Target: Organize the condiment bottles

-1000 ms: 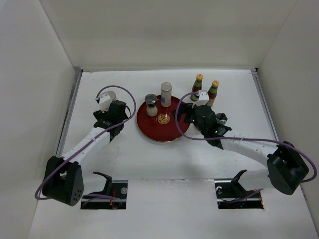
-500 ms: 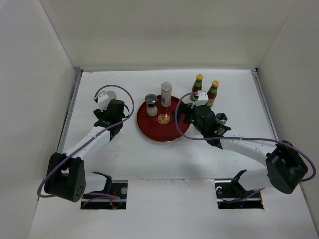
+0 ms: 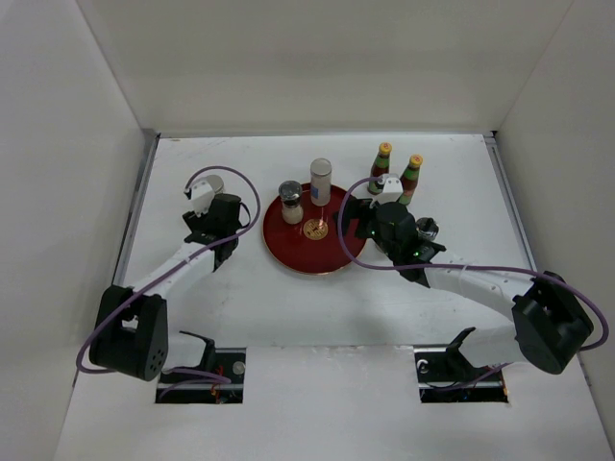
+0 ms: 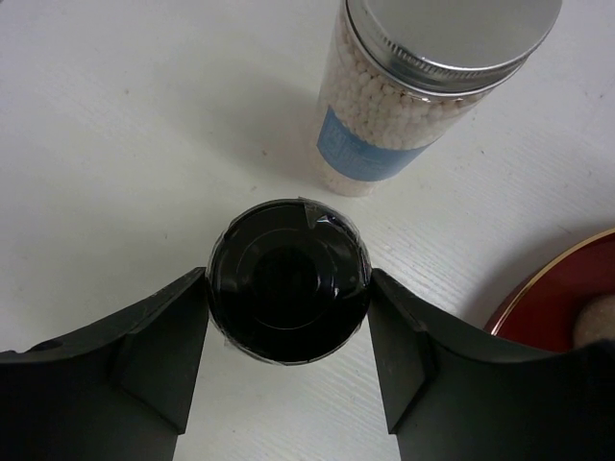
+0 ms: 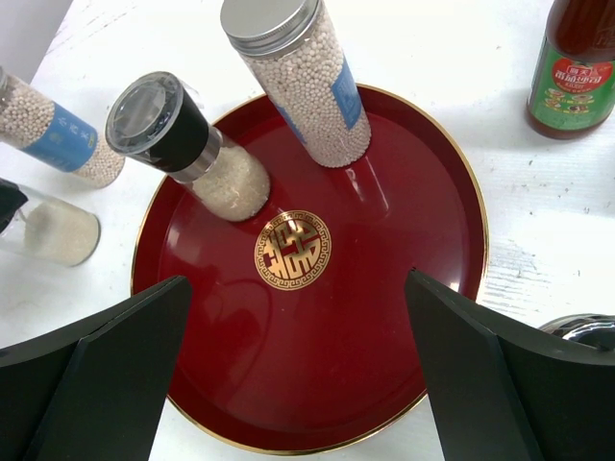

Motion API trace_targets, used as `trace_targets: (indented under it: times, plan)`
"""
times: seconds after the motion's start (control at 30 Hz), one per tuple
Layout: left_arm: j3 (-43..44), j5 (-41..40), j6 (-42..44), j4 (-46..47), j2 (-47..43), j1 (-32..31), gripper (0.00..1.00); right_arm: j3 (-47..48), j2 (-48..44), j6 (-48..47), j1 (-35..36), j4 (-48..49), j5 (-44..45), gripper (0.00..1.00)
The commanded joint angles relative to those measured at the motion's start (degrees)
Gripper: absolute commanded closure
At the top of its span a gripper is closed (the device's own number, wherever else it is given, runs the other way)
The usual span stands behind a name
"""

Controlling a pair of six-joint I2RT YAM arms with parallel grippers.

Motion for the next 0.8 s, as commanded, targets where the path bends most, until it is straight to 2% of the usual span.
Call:
trace_targets:
  times: [0.0, 0.13, 0.37, 0.6, 0.77]
  plan:
    - [-0.21, 0.73, -0.20, 1.23, -0.69, 0.45, 0.49, 0.52, -0.46, 0.45, -0.15, 2.70, -0.54, 0.00]
    - [-0.13, 0.38, -0.11, 0.71, -3.93, -0.25, 0.63, 0.26, -0.73, 0.45, -0.32, 3.22, -0.54, 0.00]
    - [3.91, -1.46, 2.08, -1.66, -13.43, -9.20, 0.67, 0.43, -0.11, 0.45, -0.24, 3.23, -0.54, 0.00]
    - [8.66, -0.24, 0.95, -0.53, -9.32, -19.75, 0.67, 0.08, -0.90, 0.45, -0.41, 3.31, -0.01, 0.00]
    - [10.50, 1.17, 1.82, 5.09, -2.81, -22.49, 0.67, -0.10, -1.34, 0.45, -0.41, 3.40, 0.16, 0.00]
